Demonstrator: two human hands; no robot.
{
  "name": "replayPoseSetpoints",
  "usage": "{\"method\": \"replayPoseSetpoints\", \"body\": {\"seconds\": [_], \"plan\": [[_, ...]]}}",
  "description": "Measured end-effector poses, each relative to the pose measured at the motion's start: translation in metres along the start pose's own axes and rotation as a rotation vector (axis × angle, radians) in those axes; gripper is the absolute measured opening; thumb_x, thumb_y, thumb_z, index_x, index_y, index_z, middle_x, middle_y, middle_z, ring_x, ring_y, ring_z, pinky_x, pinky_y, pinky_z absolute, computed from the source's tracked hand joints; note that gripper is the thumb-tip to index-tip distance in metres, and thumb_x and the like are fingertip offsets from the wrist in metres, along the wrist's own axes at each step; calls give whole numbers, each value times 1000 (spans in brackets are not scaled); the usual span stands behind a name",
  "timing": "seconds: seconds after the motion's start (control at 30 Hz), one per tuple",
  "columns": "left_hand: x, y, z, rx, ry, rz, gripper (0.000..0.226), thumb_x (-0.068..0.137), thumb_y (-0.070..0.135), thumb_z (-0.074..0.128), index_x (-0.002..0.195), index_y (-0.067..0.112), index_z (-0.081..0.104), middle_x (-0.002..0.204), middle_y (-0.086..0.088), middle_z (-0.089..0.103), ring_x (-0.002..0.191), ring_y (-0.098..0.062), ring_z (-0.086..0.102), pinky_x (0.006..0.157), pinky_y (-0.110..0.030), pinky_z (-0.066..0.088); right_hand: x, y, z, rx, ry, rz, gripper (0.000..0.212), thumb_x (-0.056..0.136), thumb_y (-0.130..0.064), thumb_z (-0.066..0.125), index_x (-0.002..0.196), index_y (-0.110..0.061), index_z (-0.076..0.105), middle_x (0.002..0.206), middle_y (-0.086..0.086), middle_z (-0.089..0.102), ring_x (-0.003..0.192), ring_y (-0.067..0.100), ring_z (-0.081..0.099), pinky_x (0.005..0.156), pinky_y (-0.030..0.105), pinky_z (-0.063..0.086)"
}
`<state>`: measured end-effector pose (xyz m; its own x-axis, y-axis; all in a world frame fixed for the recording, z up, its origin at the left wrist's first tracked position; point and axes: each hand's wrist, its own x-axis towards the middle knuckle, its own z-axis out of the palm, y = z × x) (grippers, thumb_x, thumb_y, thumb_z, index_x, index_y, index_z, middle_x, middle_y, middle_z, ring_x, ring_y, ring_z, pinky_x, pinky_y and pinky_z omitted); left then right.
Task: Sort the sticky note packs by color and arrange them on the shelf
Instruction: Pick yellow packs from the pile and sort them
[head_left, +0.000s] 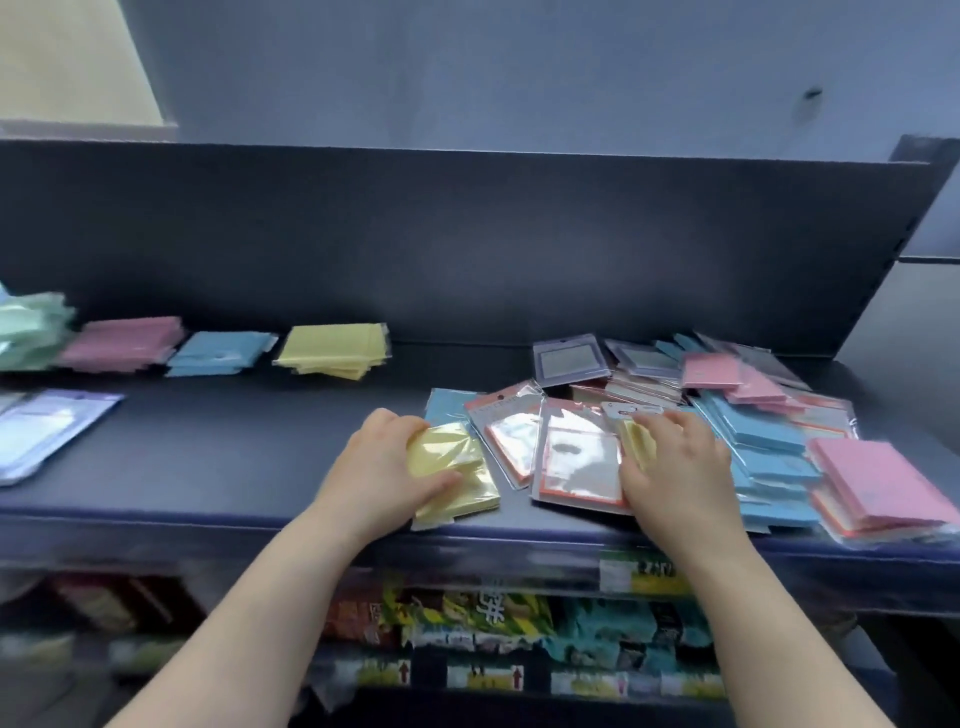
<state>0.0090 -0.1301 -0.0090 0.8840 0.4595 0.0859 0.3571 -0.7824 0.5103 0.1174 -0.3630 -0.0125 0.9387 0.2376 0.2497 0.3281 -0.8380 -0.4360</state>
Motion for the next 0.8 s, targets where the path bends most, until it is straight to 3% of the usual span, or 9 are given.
{"method": "replayPoseSetpoints", "body": {"seconds": [0.13,0.27,0.6,0.8], "plan": [[0,-2,-5,-18,11,-13,64,75,53,70,131,31,47,120,6,42,114,-16,47,99,-32,40,1,-8,-2,146,108,-155,43,84,-17,62,127,-17,55,132,7,43,122,26,38,101,34,31],[2,-12,-13,-12,28,-1,65,75,53,70,131,33,46,123,5,42,117,-17,45,101,-34,40,7,-32,6,235,9,-307,43,84,-20,66,126,-18,57,131,0,46,124,19,41,97,20,25],[56,-75,-69,93,92,-43,71,77,57,66,138,31,42,130,-1,41,124,-22,41,104,-38,37,46,-103,29,149,113,-414,37,81,-7,66,118,-10,63,129,13,53,115,32,46,96,31,33],[111,-102,-101,164,67,-1,66,79,54,66,137,33,43,128,-4,42,121,-26,42,101,-37,38,71,-153,49,235,91,-463,37,80,-6,67,117,-10,63,130,8,50,119,25,47,98,19,28]]}}
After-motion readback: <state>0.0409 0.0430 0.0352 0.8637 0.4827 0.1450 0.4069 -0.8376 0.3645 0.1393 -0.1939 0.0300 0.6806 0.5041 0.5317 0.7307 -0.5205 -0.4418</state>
